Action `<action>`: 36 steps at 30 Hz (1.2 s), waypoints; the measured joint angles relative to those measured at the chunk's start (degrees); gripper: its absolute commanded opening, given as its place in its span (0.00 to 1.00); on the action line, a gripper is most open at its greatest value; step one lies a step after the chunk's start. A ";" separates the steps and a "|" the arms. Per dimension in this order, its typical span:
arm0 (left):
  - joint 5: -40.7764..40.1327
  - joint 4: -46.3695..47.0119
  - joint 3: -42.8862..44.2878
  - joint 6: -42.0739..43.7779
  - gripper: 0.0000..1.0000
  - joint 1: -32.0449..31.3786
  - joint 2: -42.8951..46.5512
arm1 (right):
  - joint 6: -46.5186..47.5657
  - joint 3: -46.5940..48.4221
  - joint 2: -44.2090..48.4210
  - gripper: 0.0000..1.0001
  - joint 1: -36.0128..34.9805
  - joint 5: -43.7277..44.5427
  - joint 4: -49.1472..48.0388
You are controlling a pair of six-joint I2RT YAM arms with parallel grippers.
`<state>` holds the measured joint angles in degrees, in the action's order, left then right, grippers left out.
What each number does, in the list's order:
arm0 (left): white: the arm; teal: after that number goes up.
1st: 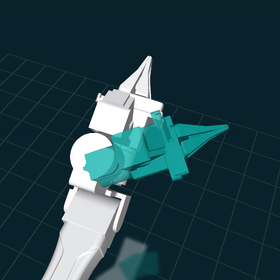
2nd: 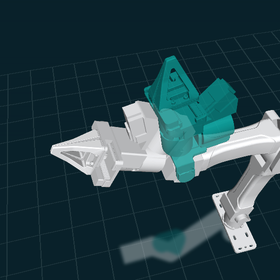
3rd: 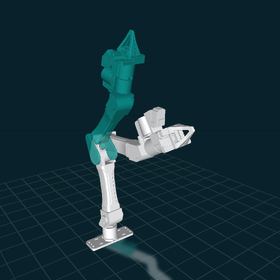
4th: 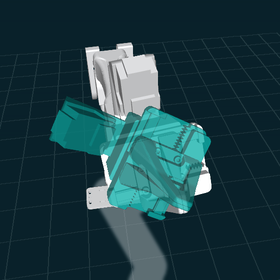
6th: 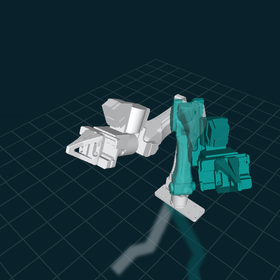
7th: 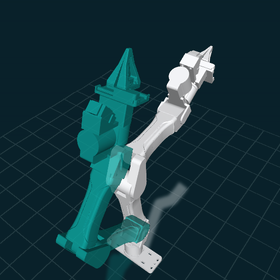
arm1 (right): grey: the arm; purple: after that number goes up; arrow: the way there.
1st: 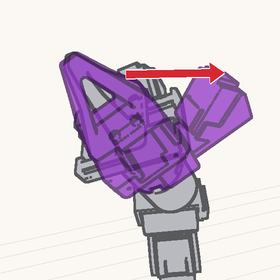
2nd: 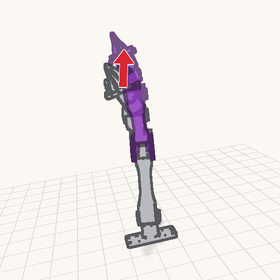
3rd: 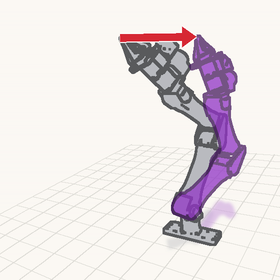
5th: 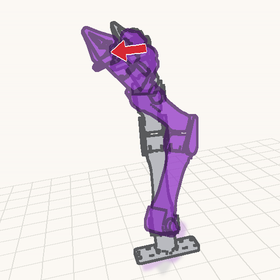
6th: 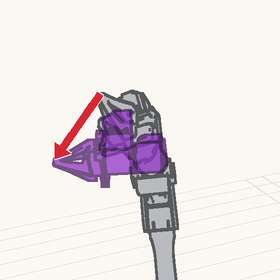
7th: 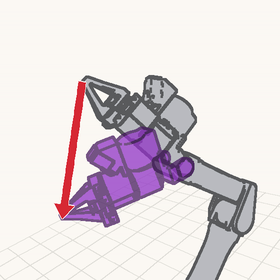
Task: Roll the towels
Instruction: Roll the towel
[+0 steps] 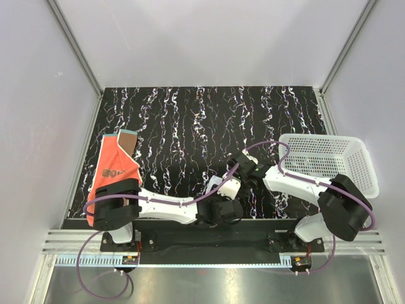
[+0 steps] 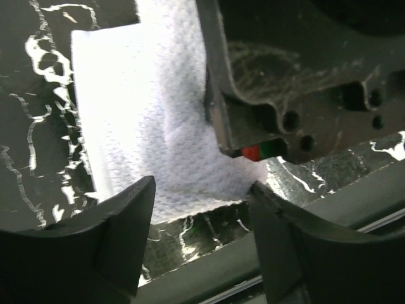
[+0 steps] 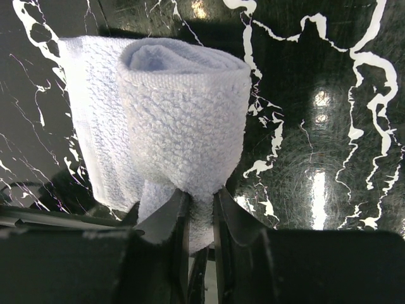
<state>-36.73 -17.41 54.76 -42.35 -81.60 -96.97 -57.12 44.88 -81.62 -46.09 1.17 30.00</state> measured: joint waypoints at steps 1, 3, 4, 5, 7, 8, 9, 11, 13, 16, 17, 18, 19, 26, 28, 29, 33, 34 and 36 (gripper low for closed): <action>0.24 1.14 -0.48 0.07 0.51 0.00 0.00 | -0.02 0.00 0.00 0.15 0.00 -0.13 -0.09; 0.68 2.89 -1.20 0.09 0.35 -0.02 0.00 | -0.02 0.00 0.00 0.15 0.00 -0.31 -0.15; 0.87 3.96 -1.64 0.24 0.29 -0.04 0.00 | -0.02 0.00 0.00 0.15 0.02 -0.37 -0.17; 1.09 4.90 -2.05 0.35 0.21 -0.04 0.00 | -0.02 0.00 0.00 0.15 0.02 -0.37 -0.20; 1.42 6.34 -2.62 0.70 0.08 -0.11 0.00 | -0.02 0.00 0.00 0.15 0.02 -0.39 -0.24; 1.57 6.93 -2.91 0.96 0.04 -0.15 0.02 | -0.02 0.00 0.00 0.15 0.02 -0.37 -0.31; 1.73 7.41 -3.10 1.20 0.00 -0.15 0.07 | -0.02 0.00 0.00 0.16 0.02 -0.37 -0.31; 2.21 8.52 -3.74 1.81 0.00 -0.09 0.24 | -0.04 -0.02 0.00 0.25 0.02 -0.37 -0.44; 2.97 9.81 -4.57 2.05 0.00 0.09 0.63 | -0.13 -0.39 0.28 0.39 0.02 -0.50 -1.03; 5.40 13.53 -7.74 1.81 0.00 1.09 2.73 | -0.74 -0.90 1.75 0.59 -0.04 -0.85 -1.42; 6.40 14.91 -8.94 1.66 0.00 1.53 3.61 | -0.52 -0.85 2.23 0.61 -0.07 -0.87 -1.46; 7.56 16.55 -10.69 1.33 0.00 2.10 4.85 | -0.57 -0.72 2.89 0.63 -0.11 -0.76 -1.33; 8.66 18.12 -12.57 0.92 0.00 2.64 6.23 | -0.50 -0.42 3.48 0.67 -0.11 -0.55 -0.87; 19.17 33.35 -27.02 -4.92 0.00 8.87 14.71 | 1.29 3.74 7.26 0.70 2.19 0.96 1.55; 21.97 38.73 -30.93 -7.37 0.00 10.78 15.93 | 1.88 3.85 8.72 0.70 3.58 0.94 1.36; 23.69 41.70 -33.18 -8.94 0.00 12.04 16.44 | 2.08 3.80 9.49 0.70 4.04 0.87 1.25; 28.57 51.41 -39.12 -14.23 0.00 15.63 16.70 | 2.27 0.61 13.57 0.70 4.52 -0.66 -3.61; 29.55 53.44 -40.24 -15.45 0.00 16.39 16.52 | 2.12 -0.98 14.51 0.70 4.52 -1.33 -5.07; 31.54 58.14 -42.49 -18.12 0.00 17.75 15.47 | 1.38 -5.35 15.82 0.70 4.52 -2.82 -9.18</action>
<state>-5.19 40.73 12.27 -60.47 -63.86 -81.49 -55.75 39.53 -65.80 -41.56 -1.65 20.82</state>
